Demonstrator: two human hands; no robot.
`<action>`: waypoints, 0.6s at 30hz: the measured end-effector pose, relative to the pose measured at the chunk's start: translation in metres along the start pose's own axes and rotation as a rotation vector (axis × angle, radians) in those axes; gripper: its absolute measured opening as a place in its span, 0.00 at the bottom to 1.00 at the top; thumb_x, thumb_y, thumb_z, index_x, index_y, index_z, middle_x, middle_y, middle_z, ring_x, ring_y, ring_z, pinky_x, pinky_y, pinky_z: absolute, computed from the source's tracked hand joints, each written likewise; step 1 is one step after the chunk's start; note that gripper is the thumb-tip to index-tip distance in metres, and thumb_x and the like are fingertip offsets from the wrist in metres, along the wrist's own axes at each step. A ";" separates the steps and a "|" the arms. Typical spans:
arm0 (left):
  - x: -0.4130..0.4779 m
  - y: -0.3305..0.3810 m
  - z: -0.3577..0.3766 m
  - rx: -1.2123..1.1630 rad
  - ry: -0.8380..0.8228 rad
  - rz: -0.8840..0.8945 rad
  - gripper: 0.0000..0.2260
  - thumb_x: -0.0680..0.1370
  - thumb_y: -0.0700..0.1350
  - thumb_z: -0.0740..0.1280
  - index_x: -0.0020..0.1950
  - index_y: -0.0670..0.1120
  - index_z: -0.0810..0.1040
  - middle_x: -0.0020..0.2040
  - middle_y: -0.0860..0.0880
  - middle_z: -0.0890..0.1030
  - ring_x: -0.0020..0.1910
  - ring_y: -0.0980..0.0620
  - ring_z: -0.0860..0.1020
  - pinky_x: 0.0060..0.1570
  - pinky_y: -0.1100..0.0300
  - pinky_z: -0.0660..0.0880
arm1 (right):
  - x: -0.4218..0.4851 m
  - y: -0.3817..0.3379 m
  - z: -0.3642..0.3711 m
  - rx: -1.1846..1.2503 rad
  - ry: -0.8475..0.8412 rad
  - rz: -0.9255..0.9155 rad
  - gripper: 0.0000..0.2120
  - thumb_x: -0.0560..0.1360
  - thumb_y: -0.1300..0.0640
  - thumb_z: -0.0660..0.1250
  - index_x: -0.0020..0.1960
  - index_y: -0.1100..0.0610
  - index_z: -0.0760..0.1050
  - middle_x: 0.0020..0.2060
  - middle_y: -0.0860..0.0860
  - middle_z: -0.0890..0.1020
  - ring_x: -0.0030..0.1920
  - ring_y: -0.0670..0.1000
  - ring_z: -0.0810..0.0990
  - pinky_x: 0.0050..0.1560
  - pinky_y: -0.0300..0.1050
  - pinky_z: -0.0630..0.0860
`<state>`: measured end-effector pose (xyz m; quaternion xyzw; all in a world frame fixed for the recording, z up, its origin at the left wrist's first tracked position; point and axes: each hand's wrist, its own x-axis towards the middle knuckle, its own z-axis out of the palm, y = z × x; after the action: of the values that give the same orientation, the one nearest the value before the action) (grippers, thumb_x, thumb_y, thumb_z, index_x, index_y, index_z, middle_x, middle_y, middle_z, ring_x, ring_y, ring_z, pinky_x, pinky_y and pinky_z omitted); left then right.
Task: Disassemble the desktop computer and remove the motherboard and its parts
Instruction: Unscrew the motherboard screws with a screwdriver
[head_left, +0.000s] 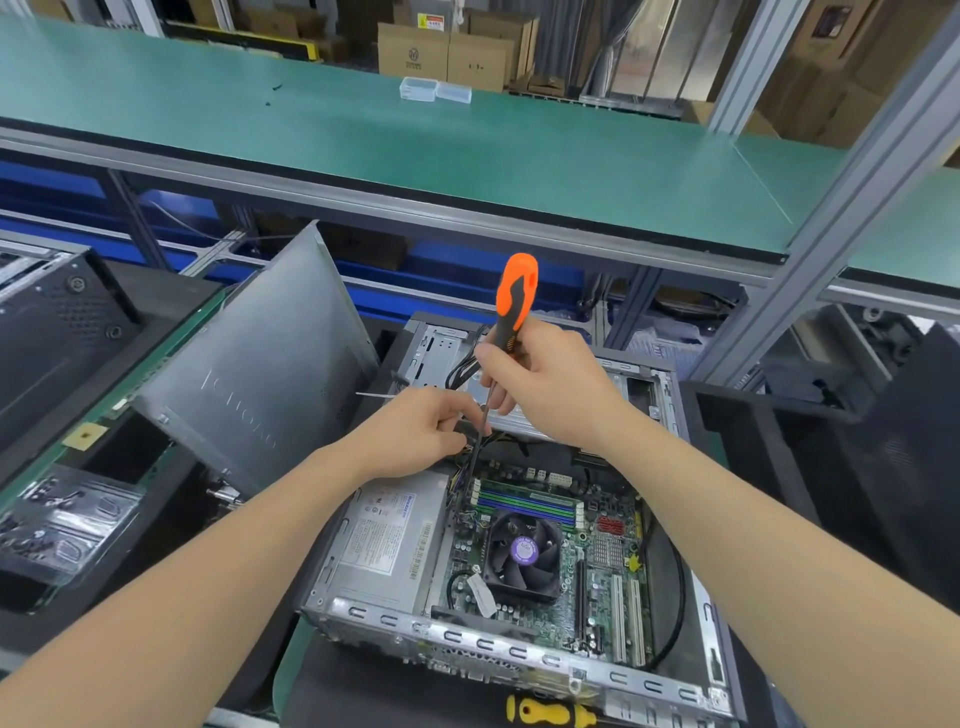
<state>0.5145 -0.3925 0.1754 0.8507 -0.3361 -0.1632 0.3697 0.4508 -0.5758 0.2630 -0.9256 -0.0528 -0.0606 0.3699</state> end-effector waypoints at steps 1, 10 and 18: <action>0.001 -0.001 0.000 0.003 -0.003 0.000 0.13 0.77 0.41 0.67 0.51 0.60 0.82 0.27 0.56 0.66 0.27 0.57 0.65 0.29 0.64 0.62 | 0.000 0.000 -0.001 0.010 0.002 0.005 0.14 0.83 0.46 0.62 0.48 0.56 0.75 0.34 0.49 0.85 0.34 0.45 0.84 0.46 0.56 0.82; 0.000 -0.003 0.002 0.008 -0.011 0.029 0.05 0.80 0.51 0.68 0.52 0.61 0.82 0.27 0.55 0.65 0.27 0.57 0.64 0.34 0.59 0.64 | -0.003 -0.001 -0.002 -0.010 -0.002 0.005 0.15 0.83 0.45 0.61 0.49 0.56 0.75 0.34 0.51 0.85 0.34 0.46 0.84 0.46 0.56 0.82; -0.004 -0.005 0.009 -0.007 0.081 0.103 0.05 0.81 0.57 0.69 0.49 0.60 0.83 0.26 0.54 0.65 0.27 0.55 0.64 0.32 0.60 0.60 | -0.006 -0.003 0.005 -0.050 -0.001 0.005 0.13 0.83 0.44 0.61 0.48 0.53 0.74 0.36 0.51 0.84 0.37 0.50 0.84 0.45 0.57 0.81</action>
<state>0.5087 -0.3924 0.1659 0.8369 -0.3635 -0.1109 0.3940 0.4450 -0.5706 0.2602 -0.9346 -0.0491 -0.0606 0.3470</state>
